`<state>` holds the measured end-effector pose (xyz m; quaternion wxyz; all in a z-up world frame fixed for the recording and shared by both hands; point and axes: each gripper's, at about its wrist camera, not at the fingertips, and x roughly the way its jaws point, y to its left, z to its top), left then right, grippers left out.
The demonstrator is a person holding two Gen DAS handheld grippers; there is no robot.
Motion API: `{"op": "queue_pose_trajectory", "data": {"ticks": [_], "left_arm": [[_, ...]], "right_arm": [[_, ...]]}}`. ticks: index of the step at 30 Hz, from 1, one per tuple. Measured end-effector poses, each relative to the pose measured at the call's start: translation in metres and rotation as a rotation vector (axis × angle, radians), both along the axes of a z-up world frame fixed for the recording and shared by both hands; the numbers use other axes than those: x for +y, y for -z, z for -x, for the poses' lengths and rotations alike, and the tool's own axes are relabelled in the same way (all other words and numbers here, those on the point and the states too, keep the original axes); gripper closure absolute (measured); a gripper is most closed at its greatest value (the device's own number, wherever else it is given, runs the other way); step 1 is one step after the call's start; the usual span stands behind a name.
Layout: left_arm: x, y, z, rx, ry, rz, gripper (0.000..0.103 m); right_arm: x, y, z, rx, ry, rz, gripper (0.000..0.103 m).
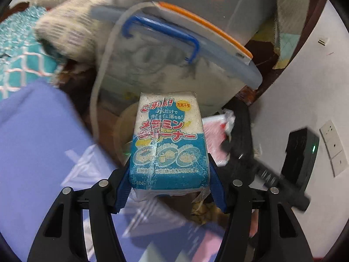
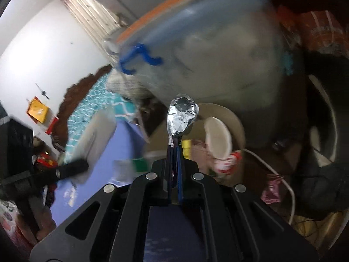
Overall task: Collect trash
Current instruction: 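Carry the sponge pack and wrapper over the wastebasket and open both tools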
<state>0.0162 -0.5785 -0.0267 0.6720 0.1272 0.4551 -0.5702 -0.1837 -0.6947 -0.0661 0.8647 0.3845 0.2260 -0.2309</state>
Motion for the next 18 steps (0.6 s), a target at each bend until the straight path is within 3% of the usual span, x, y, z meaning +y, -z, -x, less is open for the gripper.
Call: {"op": "queue_pose_trajectory", "data": {"ticks": [2, 4, 5, 7, 9, 13, 14, 16, 17, 18], "left_arm": [[-0.018, 0.011, 0.002, 0.010, 0.002, -0.018, 0.039], [-0.038, 0.026, 0.002, 0.001, -0.011, -0.056, 0.022], [-0.044, 0.031, 0.002, -0.011, -0.022, -0.075, 0.020], [-0.049, 0.038, -0.005, -0.002, -0.049, -0.113, 0.019], [-0.043, 0.035, -0.009, 0.030, -0.064, -0.098, 0.019], [-0.009, 0.015, -0.015, 0.001, -0.083, -0.045, 0.019], [0.004, 0.010, -0.015, -0.004, -0.089, -0.030, 0.019], [0.025, 0.001, -0.016, -0.017, -0.100, -0.008, 0.019], [0.039, -0.002, -0.015, -0.028, -0.109, 0.001, 0.019], [0.047, -0.005, -0.013, -0.038, -0.116, 0.006, 0.019]], "right_arm": [[-0.007, 0.009, -0.006, 0.041, -0.001, 0.015, 0.098], [-0.010, 0.020, -0.015, 0.077, -0.020, 0.012, 0.097], [-0.013, 0.025, -0.020, 0.091, -0.034, -0.007, 0.094], [-0.016, 0.036, -0.030, 0.101, -0.060, -0.052, 0.094], [-0.017, 0.044, -0.035, 0.107, -0.074, -0.090, 0.094], [-0.008, 0.044, -0.036, 0.063, -0.067, -0.103, 0.092], [-0.006, 0.042, -0.035, 0.051, -0.069, -0.105, 0.085], [-0.001, 0.038, -0.030, 0.033, -0.053, -0.104, 0.050], [-0.001, 0.036, -0.026, 0.021, -0.037, -0.099, 0.025], [0.004, 0.029, -0.019, -0.005, -0.008, -0.077, 0.025]]}}
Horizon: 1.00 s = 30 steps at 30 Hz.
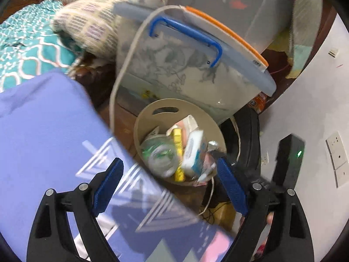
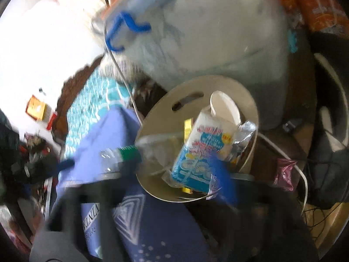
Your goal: Collect trash
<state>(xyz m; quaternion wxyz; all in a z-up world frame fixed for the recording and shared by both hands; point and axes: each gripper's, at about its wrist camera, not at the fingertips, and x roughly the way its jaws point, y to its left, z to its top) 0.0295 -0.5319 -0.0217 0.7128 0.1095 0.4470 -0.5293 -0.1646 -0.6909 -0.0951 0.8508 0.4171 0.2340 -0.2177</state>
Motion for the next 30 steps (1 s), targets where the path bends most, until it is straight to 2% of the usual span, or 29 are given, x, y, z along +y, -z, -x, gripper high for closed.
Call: {"op": "queue_pose_trajectory", "data": {"ticks": [5, 8, 10, 20, 24, 30], "left_arm": [[0.078, -0.005, 0.009, -0.132, -0.076, 0.002, 0.019], [0.120, -0.005, 0.009, -0.197, -0.136, -0.014, 0.018], [0.143, -0.002, 0.009, -0.215, -0.167, -0.027, 0.014], [0.267, 0.012, 0.017, -0.293, -0.369, -0.050, 0.008], [0.298, 0.014, 0.021, -0.301, -0.428, -0.054, 0.008], [0.325, 0.012, 0.032, -0.346, -0.510, -0.081, 0.008]], "right_arm": [[0.032, -0.030, 0.013, -0.049, 0.004, 0.048, 0.025], [0.067, -0.042, 0.013, -0.054, -0.001, 0.071, 0.025], [0.088, -0.047, 0.010, -0.046, -0.005, 0.086, 0.025], [0.222, -0.048, -0.011, 0.011, -0.076, 0.144, 0.024], [0.259, -0.050, -0.015, 0.030, -0.095, 0.166, 0.022], [0.300, -0.063, -0.008, 0.036, -0.082, 0.230, 0.012]]}}
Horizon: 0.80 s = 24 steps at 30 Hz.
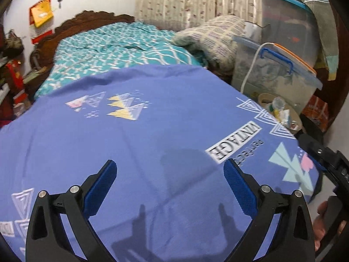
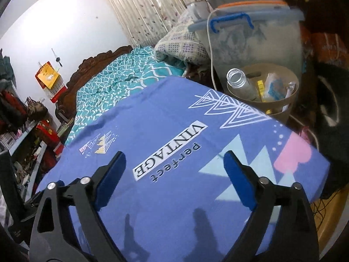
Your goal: Collect trash
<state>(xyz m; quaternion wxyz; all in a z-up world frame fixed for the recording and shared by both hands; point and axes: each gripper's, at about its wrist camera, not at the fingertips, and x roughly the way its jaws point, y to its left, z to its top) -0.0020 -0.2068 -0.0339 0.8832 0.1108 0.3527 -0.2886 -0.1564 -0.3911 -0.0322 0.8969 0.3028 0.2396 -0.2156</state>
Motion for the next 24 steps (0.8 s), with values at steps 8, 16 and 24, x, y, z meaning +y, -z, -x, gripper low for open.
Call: {"op": "queue_pose_trajectory", "data": {"ticks": [8, 16, 24], "left_arm": [[0.022, -0.013, 0.023, -0.076, -0.081, -0.005, 0.008], [0.028, -0.023, 0.043, -0.101, -0.103, 0.007, 0.008], [0.029, -0.021, 0.044, -0.085, -0.104, -0.002, 0.008]], "right_arm": [[0.027, -0.011, 0.013, -0.015, -0.004, 0.030, 0.007], [0.030, -0.025, 0.026, -0.071, 0.069, 0.075, 0.003], [0.027, -0.021, 0.028, -0.065, 0.101, 0.054, 0.003]]}}
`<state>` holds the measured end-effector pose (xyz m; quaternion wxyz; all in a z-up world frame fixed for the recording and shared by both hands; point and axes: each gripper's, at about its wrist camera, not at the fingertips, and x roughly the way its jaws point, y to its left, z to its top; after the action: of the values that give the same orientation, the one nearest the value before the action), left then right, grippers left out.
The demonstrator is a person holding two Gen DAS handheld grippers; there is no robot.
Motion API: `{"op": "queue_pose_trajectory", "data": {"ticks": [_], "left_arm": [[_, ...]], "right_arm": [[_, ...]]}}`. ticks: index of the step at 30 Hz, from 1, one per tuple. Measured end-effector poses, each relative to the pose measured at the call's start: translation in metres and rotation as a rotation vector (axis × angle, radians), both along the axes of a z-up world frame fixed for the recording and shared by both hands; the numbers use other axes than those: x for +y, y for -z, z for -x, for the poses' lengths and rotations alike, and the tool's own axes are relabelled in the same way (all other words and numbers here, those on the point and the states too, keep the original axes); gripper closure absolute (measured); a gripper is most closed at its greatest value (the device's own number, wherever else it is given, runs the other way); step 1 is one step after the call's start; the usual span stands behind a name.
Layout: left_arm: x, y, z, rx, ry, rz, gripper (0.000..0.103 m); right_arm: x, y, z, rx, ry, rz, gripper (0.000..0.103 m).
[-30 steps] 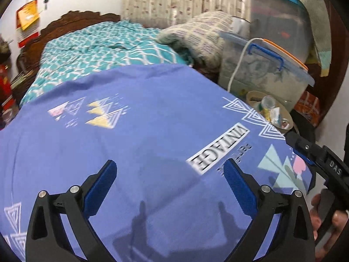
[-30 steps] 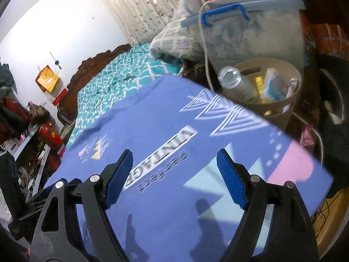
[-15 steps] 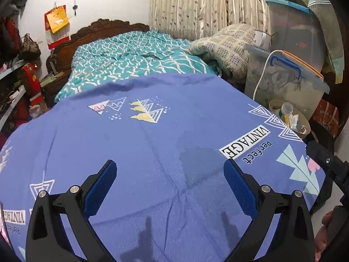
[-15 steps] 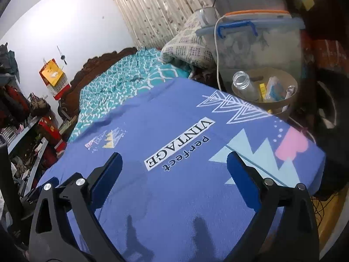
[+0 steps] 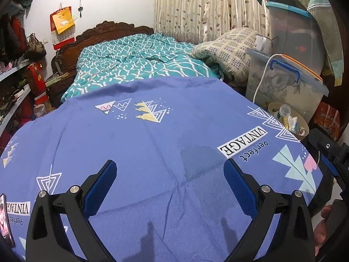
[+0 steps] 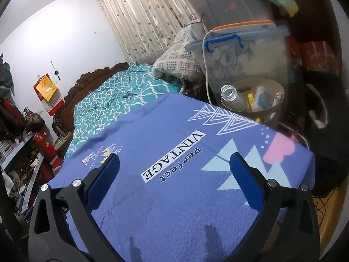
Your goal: Collect trash
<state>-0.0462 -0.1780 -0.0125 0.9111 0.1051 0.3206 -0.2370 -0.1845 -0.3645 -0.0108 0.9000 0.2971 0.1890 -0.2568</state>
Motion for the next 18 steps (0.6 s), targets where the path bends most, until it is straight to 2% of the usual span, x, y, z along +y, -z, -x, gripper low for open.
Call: {"op": "queue_pose_trajectory", "data": {"ticks": [13, 18], "left_arm": [[0.005, 0.006, -0.010, 0.048, 0.011, 0.008, 0.008], [0.013, 0.003, -0.013, 0.036, 0.012, 0.017, 0.008]], "right_arm": [[-0.004, 0.008, -0.007, 0.024, 0.028, -0.013, 0.003], [-0.004, 0.010, -0.014, 0.044, 0.027, -0.016, 0.003]]}}
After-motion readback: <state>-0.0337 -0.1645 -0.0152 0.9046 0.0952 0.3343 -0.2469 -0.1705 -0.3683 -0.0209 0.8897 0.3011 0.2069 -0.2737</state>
